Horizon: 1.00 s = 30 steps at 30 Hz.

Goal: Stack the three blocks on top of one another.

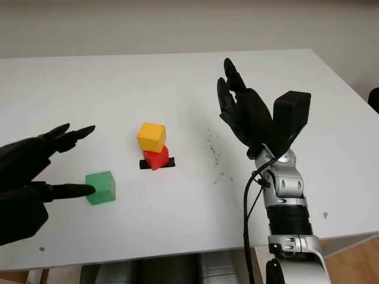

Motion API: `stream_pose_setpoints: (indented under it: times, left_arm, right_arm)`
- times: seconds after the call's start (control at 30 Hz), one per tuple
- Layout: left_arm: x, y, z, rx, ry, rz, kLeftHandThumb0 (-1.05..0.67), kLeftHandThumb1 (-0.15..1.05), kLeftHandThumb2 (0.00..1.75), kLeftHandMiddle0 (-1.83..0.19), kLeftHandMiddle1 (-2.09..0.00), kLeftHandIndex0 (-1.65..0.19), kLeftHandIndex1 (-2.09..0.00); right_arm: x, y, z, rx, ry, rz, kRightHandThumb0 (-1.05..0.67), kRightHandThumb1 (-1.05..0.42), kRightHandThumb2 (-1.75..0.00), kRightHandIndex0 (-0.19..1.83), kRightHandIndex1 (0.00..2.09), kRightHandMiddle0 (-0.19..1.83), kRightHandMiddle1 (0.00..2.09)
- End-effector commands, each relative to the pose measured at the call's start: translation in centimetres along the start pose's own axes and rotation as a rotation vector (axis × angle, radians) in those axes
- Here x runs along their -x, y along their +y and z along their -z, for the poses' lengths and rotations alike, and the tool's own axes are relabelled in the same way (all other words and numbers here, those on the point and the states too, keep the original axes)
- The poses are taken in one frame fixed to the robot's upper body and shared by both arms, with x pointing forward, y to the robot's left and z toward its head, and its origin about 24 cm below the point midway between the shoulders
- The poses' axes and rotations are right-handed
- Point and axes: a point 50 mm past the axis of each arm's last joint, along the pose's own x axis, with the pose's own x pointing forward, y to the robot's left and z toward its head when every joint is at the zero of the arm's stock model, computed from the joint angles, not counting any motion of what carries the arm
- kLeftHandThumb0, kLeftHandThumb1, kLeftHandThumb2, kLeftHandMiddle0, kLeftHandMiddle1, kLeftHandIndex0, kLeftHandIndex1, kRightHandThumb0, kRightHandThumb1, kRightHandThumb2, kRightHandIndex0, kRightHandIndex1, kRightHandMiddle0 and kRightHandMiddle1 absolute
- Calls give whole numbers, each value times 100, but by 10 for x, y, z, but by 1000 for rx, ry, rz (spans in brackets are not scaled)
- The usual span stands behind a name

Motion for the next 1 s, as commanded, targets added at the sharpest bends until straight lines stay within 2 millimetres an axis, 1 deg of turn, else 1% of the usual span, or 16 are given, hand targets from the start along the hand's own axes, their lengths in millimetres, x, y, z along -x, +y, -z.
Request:
stream_pose_setpoints:
  times: [0.0,0.13,0.33,0.43,0.57,0.73,0.97]
  left_arm:
    - [0,-4,0,11,1,18,-85,101,5,11,-4,-6,-3]
    - [0,-13,2,20,-1,78,-85,100,5,15,-3,-4,-4]
    - [0,-16,2,13,4,103,-82,97,4,17,-4,-6,-6]
    - [0,-18,2,-19,5,64,-82,96,4,17,-5,-7,-6]
    - [-2,-23,1,-97,1,-52,-74,93,4,11,-7,-16,-10]
    - [-6,-28,1,-172,4,-129,-67,93,5,7,-7,-22,-12]
    - [-10,-37,7,-165,6,-153,-64,93,5,7,-6,-25,-12]
  right_arm:
    - [1,-1,-8,16,-27,-1,-65,-105,-66,-19,0,-19,0]
    - [0,-1,-8,25,-21,-1,-65,-105,-67,-19,0,-19,0]
    - [-1,-2,-9,26,-21,1,-66,-105,-66,-19,0,-19,0]
    - [-2,-3,-10,39,-22,-7,-67,-105,-66,-19,0,-19,0]
    - [-2,-3,-10,33,-22,-7,-64,-105,-67,-19,0,-19,0]
    - [-3,-3,-10,40,-18,-6,-64,-105,-68,-19,0,-19,0]
    - [-2,-4,-9,29,-11,-2,-61,-105,-69,-19,0,-19,0]
